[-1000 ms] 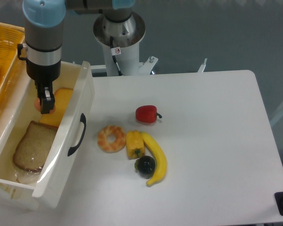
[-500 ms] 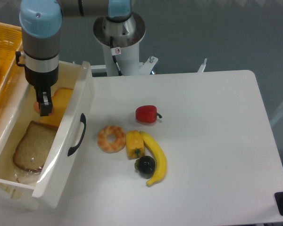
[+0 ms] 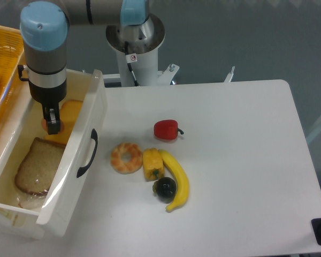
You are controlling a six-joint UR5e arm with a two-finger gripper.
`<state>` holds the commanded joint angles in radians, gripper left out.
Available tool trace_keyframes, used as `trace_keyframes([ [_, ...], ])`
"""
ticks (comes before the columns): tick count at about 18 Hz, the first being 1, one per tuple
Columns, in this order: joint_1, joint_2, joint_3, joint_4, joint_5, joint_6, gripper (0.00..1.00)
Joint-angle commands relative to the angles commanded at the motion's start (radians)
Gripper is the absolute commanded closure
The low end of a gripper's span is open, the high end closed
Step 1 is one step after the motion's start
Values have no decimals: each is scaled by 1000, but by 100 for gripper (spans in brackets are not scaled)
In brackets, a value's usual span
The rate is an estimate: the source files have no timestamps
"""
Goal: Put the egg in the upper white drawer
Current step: 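Lower the held egg into the drawer beside the cheese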
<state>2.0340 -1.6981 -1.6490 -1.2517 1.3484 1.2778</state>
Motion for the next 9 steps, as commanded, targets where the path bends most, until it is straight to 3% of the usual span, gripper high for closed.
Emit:
trace_keyframes([
  [9,-2,-12,0,-3,0,0,78],
])
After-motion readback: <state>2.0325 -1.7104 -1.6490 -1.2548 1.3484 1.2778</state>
